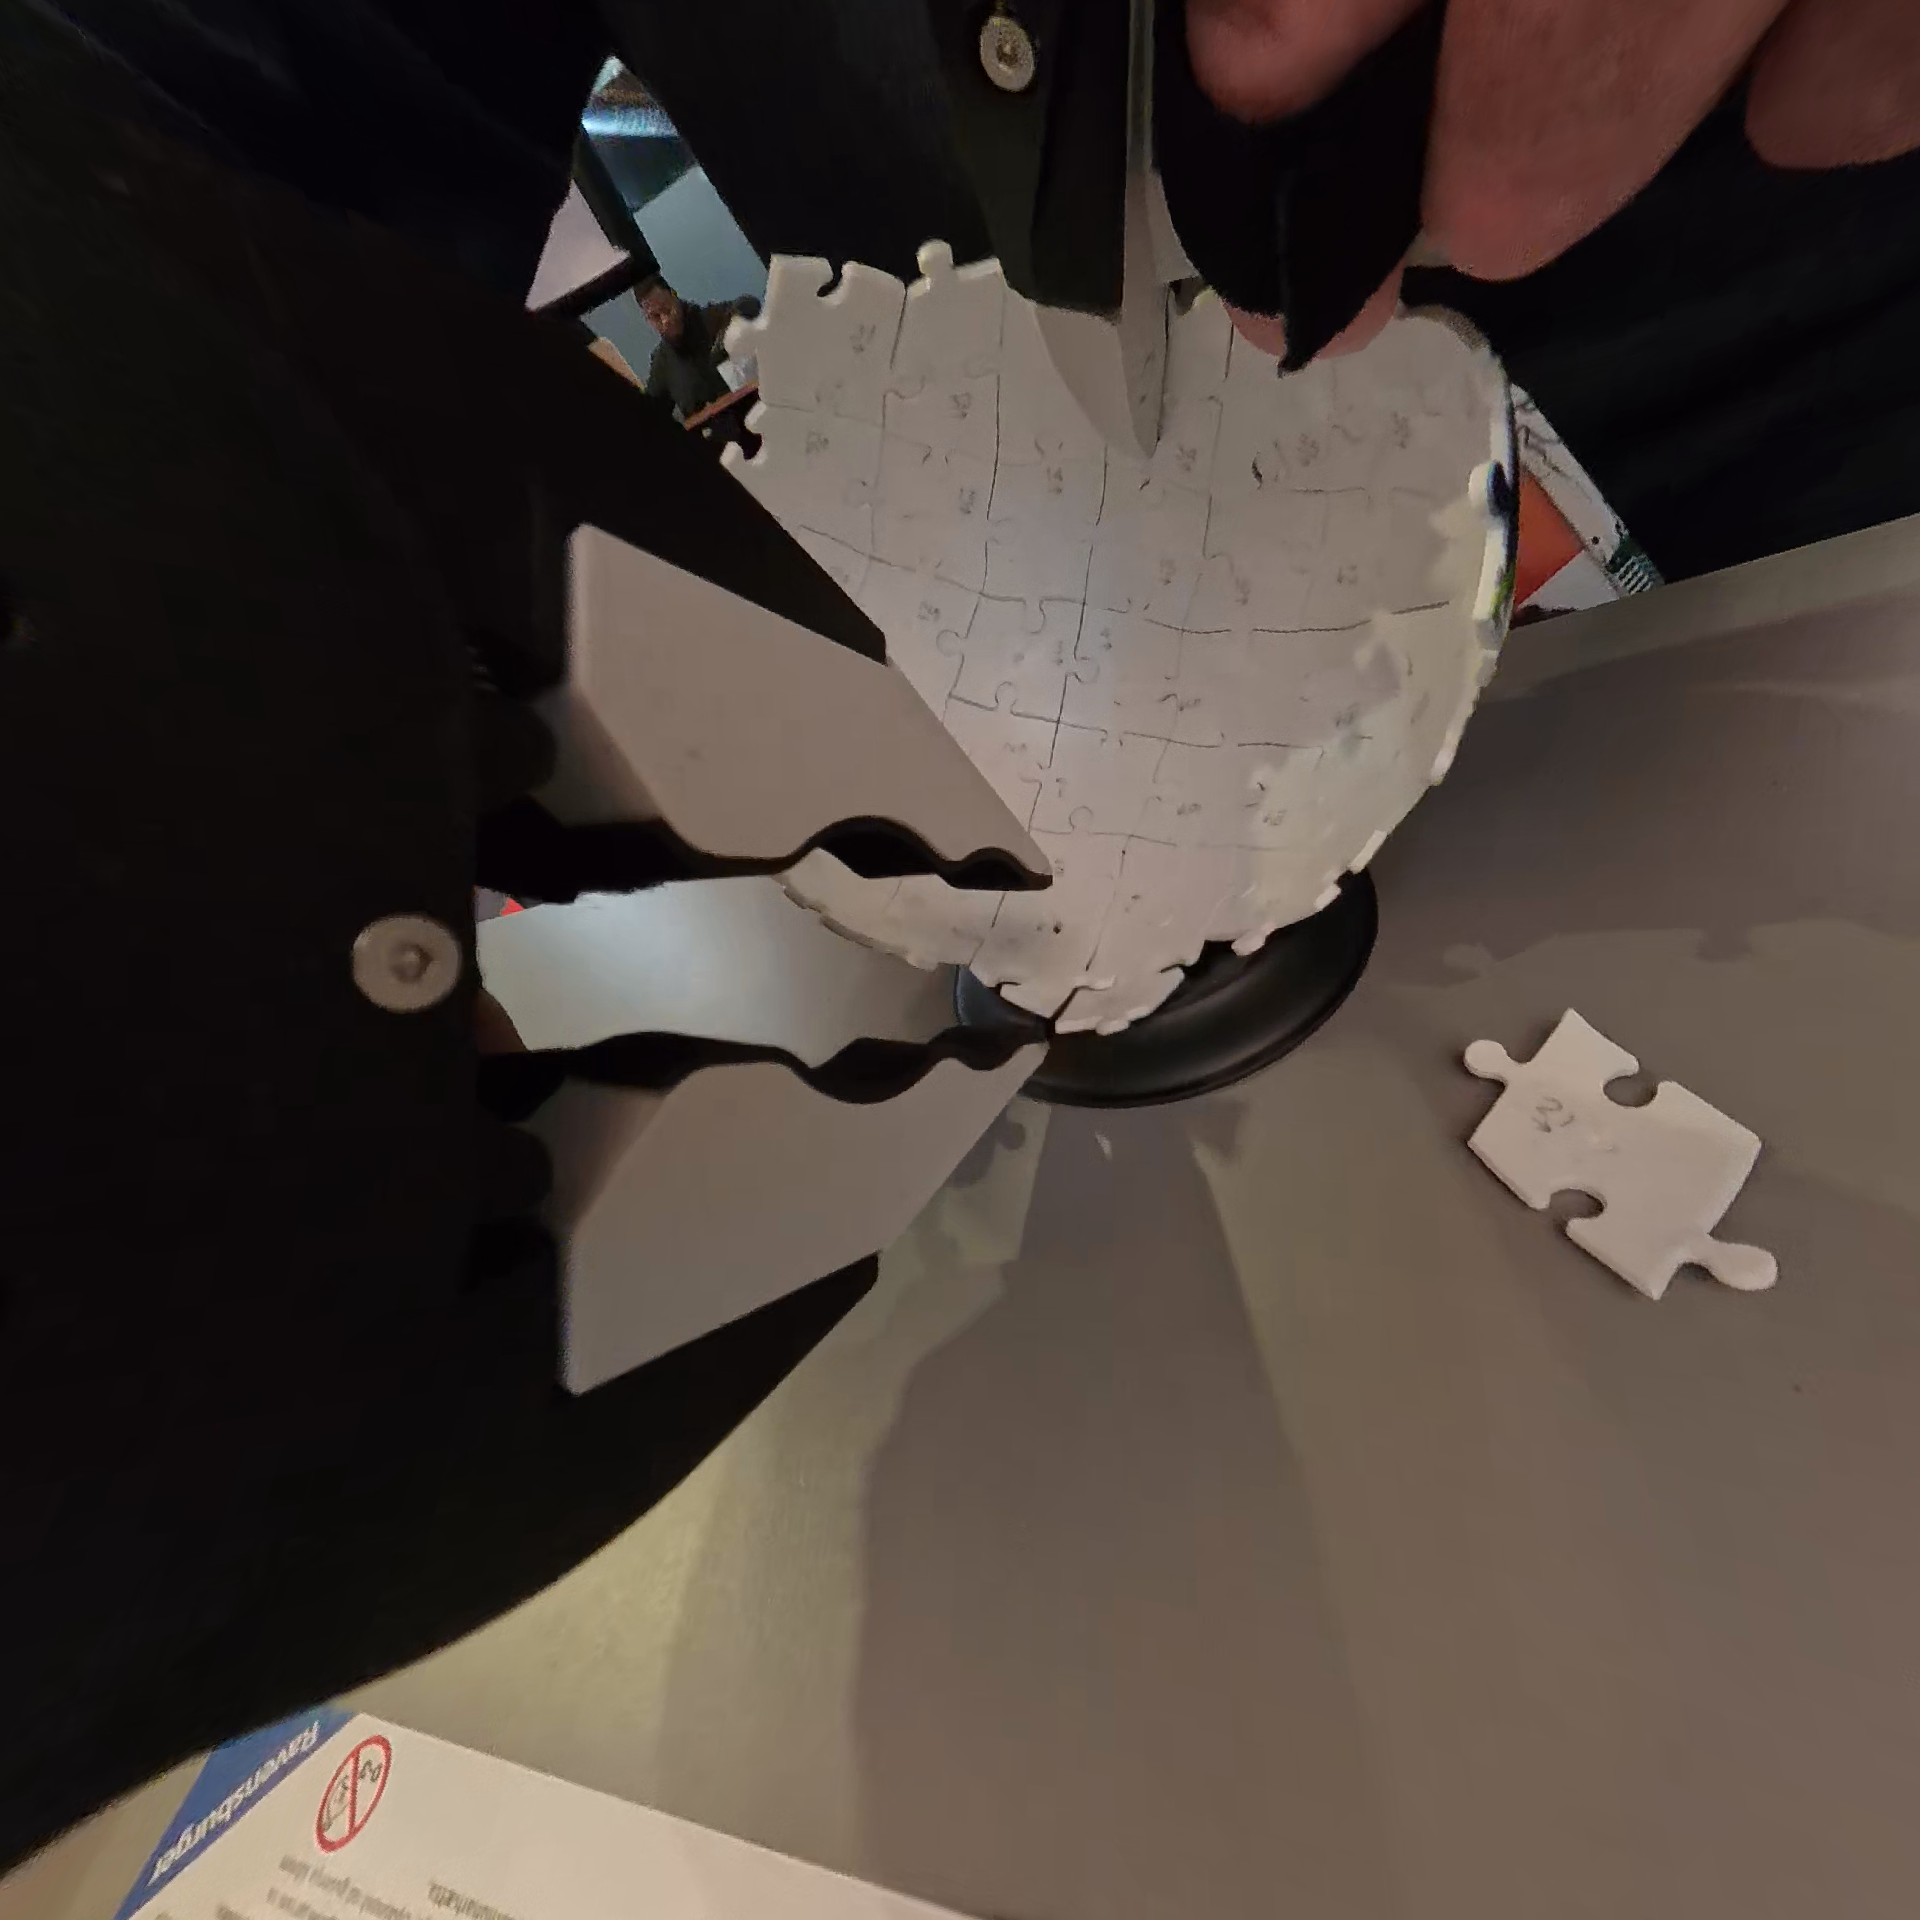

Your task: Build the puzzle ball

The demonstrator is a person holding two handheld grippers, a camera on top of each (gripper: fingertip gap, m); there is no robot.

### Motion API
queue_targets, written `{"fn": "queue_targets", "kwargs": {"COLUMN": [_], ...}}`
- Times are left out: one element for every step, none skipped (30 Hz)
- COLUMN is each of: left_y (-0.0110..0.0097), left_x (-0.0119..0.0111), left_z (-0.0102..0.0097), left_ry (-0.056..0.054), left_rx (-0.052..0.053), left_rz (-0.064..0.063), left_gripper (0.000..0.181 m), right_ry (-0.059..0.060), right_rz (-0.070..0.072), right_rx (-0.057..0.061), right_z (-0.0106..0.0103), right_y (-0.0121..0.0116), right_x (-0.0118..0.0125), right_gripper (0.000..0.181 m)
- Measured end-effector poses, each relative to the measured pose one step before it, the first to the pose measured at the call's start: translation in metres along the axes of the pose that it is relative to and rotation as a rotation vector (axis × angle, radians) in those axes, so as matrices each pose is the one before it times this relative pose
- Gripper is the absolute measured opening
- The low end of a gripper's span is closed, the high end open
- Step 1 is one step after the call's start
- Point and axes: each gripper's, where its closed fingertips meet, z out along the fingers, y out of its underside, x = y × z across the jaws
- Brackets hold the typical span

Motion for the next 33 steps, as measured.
{"fn": "queue_targets", "kwargs": {"left_y": [-0.00042,-0.00033,0.00039,0.00009,-0.00031,-0.00016,0.00033,-0.00010,-0.00031,0.00010,0.00012,-0.00020,0.00005,0.00039,-0.00002,0.00006,0.00035,-0.00028,-0.00013,0.00021,0.00008,0.00011,0.00007,0.00007,0.00033,0.00011,-0.00001,0.00000,0.00012,0.00007,0.00022,0.00016,0.00009], "left_x": [0.00040,0.00000,0.00012,-0.00034,0.00012,0.00046,0.00037,-0.00029,-0.00065,0.00000,-0.00003,-0.00030,-0.00003,0.00014,-0.00011,-0.00002,0.00019,-0.00021,-0.00025,-0.00012,0.00010,0.00002,-0.00001,0.00006,0.00026,0.00016,-0.00011,-0.00007,0.00010,0.00025,0.00016,0.00026,0.00014], "left_z": [0.00029,0.00015,-0.00003,-0.00007,-0.00020,0.00003,0.00015,0.00011,-0.00004,-0.00003,-0.00014,-0.00015,-0.00001,0.00003,0.00001,-0.00006,0.00008,-0.00005,-0.00011,-0.00010,-0.00012,-0.00012,-0.00001,0.00001,0.00017,0.00006,-0.00016,-0.00009,0.00007,0.00002,0.00015,0.00024,0.00004], "left_ry": [0.0027,0.0010,0.0019,-0.0006,0.0019,0.0041,0.0022,-0.0028,-0.0025,0.0002,-0.0001,-0.0003,0.0012,0.0019,0.0001,0.0006,0.0020,-0.0002,0.0002,0.0006,0.0001,0.0006,-0.0004,-0.0012,-0.0002,0.0004,-0.0002,0.0005,0.0005,0.0010,0.0007,0.0008,0.0000], "left_rx": [0.0014,0.0002,-0.0027,-0.0004,0.0020,0.0012,-0.0026,-0.0002,0.0009,-0.0013,-0.0009,0.0006,-0.0005,-0.0027,-0.0007,-0.0009,-0.0028,0.0013,0.0009,-0.0008,0.0004,0.0001,0.0000,-0.0004,-0.0012,-0.0009,0.0006,0.0004,-0.0001,0.0004,-0.0009,-0.0014,-0.0012], "left_rz": [0.0003,-0.0001,-0.0002,-0.0005,-0.0016,-0.0008,0.0010,0.0003,-0.0022,0.0012,0.0018,-0.0004,-0.0008,0.0011,0.0013,0.0003,0.0013,0.0002,-0.0015,-0.0001,0.0008,-0.0006,0.0005,0.0022,0.0032,0.0020,0.0003,-0.0005,0.0001,0.0006,-0.0002,0.0000,0.0006], "left_gripper": [0.003,0.003,0.003,0.003,0.002,0.002,0.002,0.003,0.003,0.003,0.003,0.003,0.003,0.003,0.003,0.003,0.003,0.003,0.003,0.003,0.003,0.003,0.003,0.003,0.003,0.003,0.003,0.003,0.003,0.003,0.003,0.003,0.003], "right_ry": [0.0146,0.0057,0.0047,0.0167,0.0151,0.0040,0.0057,0.0095,-0.0006,-0.0058,0.0014,0.0038,-0.0037,0.0085,0.0114,0.0049,0.0140,0.0154,0.0164,0.0265,0.0187,0.0100,0.0190,0.0268,0.0161,0.0221,0.0350,0.0147,0.0196,0.0377,0.0305,0.0182,0.0275], "right_rz": [-0.0028,-0.0013,-0.0031,-0.0043,-0.0026,-0.0072,-0.0076,0.0002,0.0009,-0.0037,-0.0005,-0.0014,-0.0069,-0.0057,-0.0059,-0.0160,-0.0196,-0.0089,-0.0096,-0.0249,-0.0223,-0.0076,-0.0123,-0.0265,-0.0279,-0.0227,-0.0293,-0.0330,-0.0243,-0.0280,-0.0357,-0.0166,-0.0180], "right_rx": [0.0009,0.0049,-0.0008,-0.0036,-0.0043,-0.0027,0.0029,0.0120,0.0118,0.0109,0.0092,0.0047,-0.0005,-0.0056,-0.0100,-0.0019,-0.0010,-0.0068,-0.0089,-0.0024,0.0075,0.0088,0.0086,0.0190,0.0213,0.0009,-0.0038,0.0142,0.0074,-0.0148,-0.0070,-0.0010,-0.0082], "right_z": [0.00052,0.00076,0.00121,0.00115,0.00077,0.00088,0.00022,-0.00103,-0.00162,-0.00184,-0.00153,-0.00092,-0.00028,0.00038,0.00065,0.00022,-0.00013,-0.00006,-0.00056,-0.00141,-0.00178,-0.00154,-0.00097,-0.00062,-0.00028,0.00039,0.00081,0.00069,0.00108,0.00165,0.00119,0.00089,0.00081], "right_y": [-0.00011,-0.00086,-0.00013,0.00016,0.00012,0.00014,-0.00064,-0.00191,-0.00137,-0.00080,-0.00055,-0.00017,0.00083,0.00111,0.00110,-0.00037,-0.00105,-0.00075,-0.00057,-0.00120,-0.00166,-0.00117,-0.00085,-0.00234,-0.00251,0.00056,0.00107,-0.00154,-0.00100,0.00214,0.00133,-0.00008,0.00049], "right_x": [0.00160,0.00073,0.00054,0.00196,0.00151,-0.00032,0.00007,0.00117,-0.00018,-0.00104,0.00045,0.00101,-0.00041,0.00157,0.00162,-0.00084,0.00008,0.00104,0.00048,0.00070,0.00045,0.00116,0.00268,0.00276,0.00011,0.00100,0.00259,-0.00136,-0.00027,0.00271,0.00122,0.00042,0.00176], "right_gripper": [0.026,0.027,0.029,0.030,0.030,0.030,0.031,0.031,0.031,0.032,0.035,0.036,0.038,0.041,0.041,0.045,0.046,0.045,0.049,0.053,0.054,0.055,0.056,0.057,0.059,0.063,0.064,0.067,0.070,0.074,0.072,0.074,0.074]}}
